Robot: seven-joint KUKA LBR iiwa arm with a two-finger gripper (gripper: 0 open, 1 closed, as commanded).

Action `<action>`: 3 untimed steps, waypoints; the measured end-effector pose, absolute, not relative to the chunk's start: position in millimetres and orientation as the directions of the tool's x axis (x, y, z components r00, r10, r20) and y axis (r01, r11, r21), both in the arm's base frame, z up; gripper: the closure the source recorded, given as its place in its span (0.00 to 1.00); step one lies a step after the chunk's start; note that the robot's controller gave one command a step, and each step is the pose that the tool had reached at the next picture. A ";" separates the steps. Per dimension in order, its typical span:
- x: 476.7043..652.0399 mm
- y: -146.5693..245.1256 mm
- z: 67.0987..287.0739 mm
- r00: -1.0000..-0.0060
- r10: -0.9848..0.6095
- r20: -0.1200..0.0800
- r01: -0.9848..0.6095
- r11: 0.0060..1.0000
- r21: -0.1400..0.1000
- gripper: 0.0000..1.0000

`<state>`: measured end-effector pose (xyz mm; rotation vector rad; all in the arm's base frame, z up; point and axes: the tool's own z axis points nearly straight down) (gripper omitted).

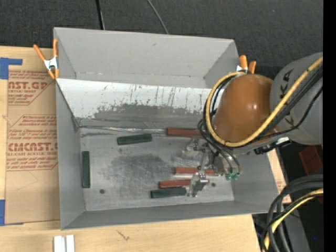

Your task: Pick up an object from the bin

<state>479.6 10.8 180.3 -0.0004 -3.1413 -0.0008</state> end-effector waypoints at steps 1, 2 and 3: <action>512.8 -38.7 73.7 -0.999 0.042 -0.002 0.042 0.999 0.001 1.00; 512.8 -38.8 73.8 -0.999 0.042 -0.002 0.042 0.999 0.001 1.00; 525.7 -38.1 242.5 -0.997 -0.076 -0.005 -0.076 0.997 -0.001 1.00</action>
Offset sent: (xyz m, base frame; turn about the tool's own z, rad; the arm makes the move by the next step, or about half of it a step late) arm 0.0000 0.0000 0.0000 0.0000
